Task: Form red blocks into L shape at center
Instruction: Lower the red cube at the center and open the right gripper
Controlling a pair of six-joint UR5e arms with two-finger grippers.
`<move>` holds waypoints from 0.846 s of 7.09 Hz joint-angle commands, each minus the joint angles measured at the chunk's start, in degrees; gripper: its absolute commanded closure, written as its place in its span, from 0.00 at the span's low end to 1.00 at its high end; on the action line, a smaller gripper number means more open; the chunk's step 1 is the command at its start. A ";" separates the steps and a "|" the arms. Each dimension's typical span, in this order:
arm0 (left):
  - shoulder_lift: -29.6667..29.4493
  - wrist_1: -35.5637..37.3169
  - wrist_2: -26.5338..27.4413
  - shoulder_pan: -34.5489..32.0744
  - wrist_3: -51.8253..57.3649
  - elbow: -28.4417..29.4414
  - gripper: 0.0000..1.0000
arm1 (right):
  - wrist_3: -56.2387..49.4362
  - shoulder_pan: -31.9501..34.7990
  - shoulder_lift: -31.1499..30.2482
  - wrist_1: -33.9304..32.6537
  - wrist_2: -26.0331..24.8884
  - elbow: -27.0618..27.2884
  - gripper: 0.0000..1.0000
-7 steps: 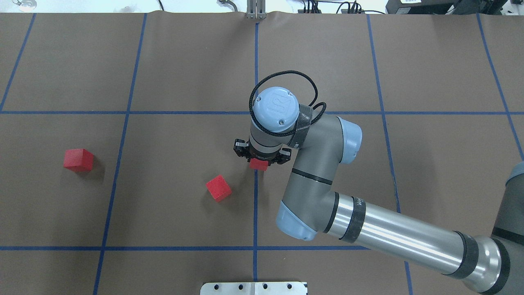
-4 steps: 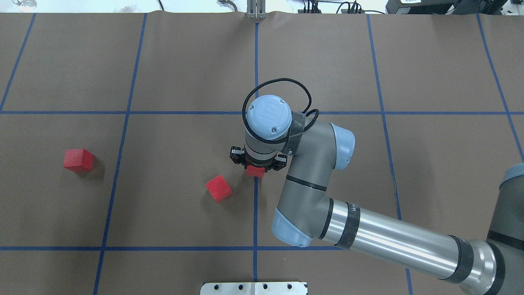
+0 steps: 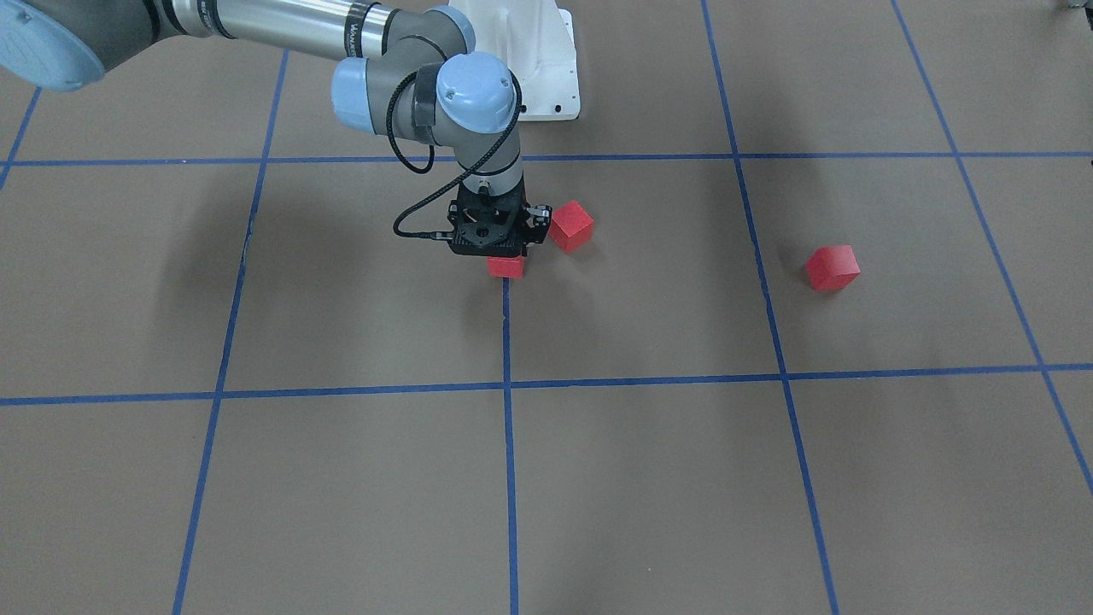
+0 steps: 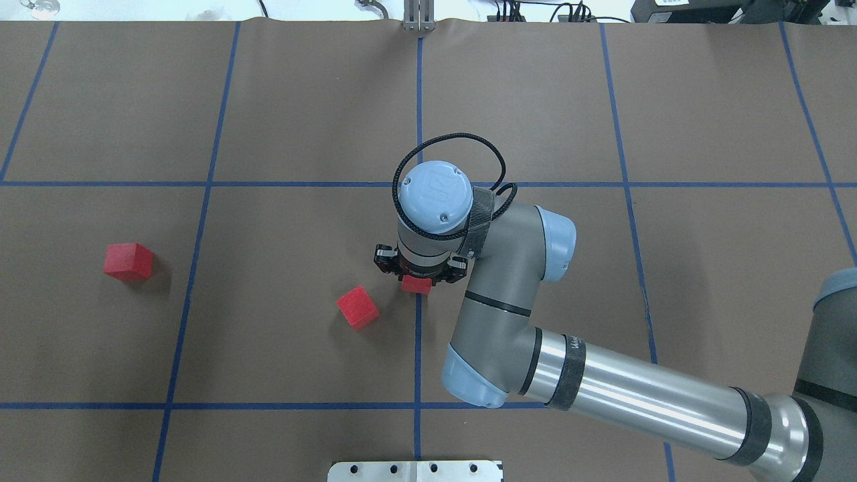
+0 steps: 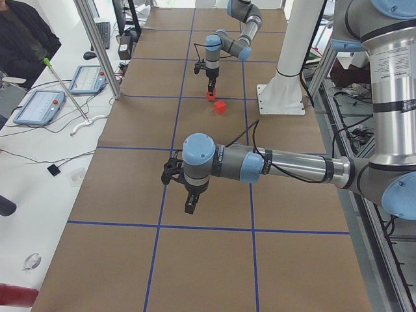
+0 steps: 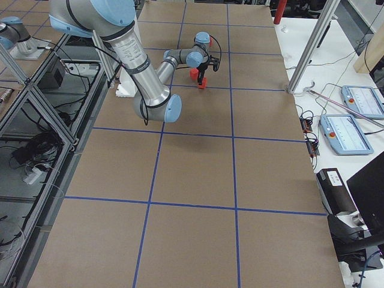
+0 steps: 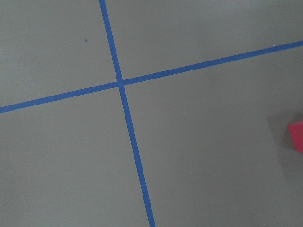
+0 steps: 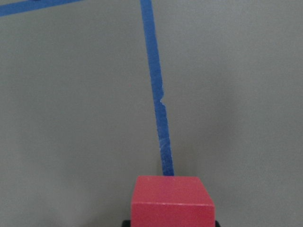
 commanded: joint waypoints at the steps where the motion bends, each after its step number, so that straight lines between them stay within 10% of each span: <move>1: 0.00 0.04 0.06 0.06 0.00 0.00 0.00 | -0.26 -0.14 0.07 0.00 0.00 -0.30 0.88; 6: 0.00 -0.05 0.06 -0.03 0.00 -0.09 0.00 | -0.44 -0.75 0.15 0.00 -0.79 -0.48 0.23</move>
